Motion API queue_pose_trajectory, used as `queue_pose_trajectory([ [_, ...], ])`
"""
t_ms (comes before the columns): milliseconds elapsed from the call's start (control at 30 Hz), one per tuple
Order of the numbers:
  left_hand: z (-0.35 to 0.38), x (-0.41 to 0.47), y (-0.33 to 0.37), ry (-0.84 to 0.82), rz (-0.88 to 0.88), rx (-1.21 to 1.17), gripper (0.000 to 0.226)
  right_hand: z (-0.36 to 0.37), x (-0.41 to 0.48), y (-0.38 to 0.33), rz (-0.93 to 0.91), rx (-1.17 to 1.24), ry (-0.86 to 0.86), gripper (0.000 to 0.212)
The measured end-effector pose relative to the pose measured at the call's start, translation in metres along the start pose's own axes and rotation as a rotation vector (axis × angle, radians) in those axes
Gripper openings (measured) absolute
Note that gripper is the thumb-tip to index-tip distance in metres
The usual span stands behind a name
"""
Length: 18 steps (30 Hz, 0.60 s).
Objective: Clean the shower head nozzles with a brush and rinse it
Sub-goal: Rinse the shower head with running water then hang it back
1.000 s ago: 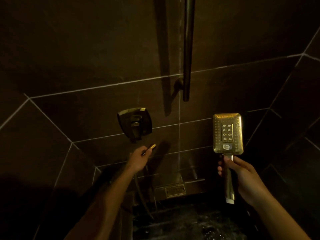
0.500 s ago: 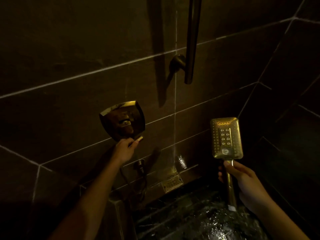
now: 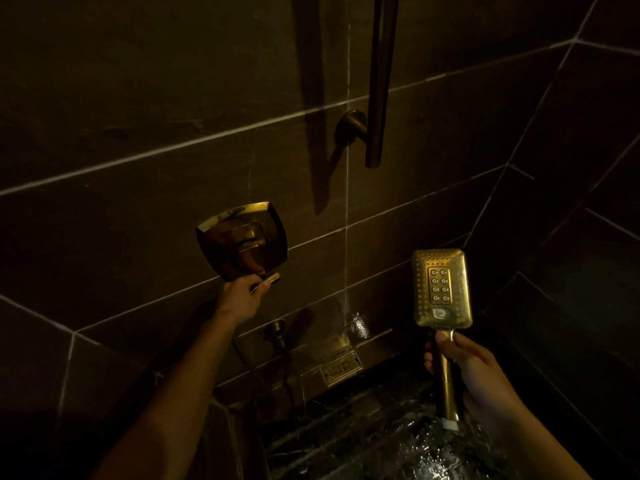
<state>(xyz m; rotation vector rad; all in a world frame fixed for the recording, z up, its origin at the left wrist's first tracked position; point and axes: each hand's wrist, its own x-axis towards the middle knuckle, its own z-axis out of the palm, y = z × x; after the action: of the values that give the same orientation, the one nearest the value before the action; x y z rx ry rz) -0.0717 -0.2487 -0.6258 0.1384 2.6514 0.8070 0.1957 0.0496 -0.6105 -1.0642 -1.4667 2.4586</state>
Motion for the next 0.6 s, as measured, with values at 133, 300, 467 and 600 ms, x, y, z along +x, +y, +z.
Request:
queue_pose_trajectory([
  [133, -0.003, -0.009, 0.002, -0.006, 0.019, -0.01, 0.03, 0.004, 0.004, 0.002, 0.029, 0.046, -0.011, 0.019],
  [300, -0.003, -0.018, 0.009, -0.005, 0.021, -0.02, 0.026, 0.008, 0.013, 0.0, 0.039, 0.073, -0.03, 0.018],
  [467, 0.04, -0.044, 0.031, -0.038, 0.03, -0.07, 0.026, 0.01, 0.041, 0.001, 0.093, 0.089, 0.015, 0.019],
  [600, 0.087, -0.06, 0.08, -0.062, 0.118, -0.069, 0.024, 0.009, 0.082, 0.008, 0.194, -0.018, 0.108, 0.025],
])
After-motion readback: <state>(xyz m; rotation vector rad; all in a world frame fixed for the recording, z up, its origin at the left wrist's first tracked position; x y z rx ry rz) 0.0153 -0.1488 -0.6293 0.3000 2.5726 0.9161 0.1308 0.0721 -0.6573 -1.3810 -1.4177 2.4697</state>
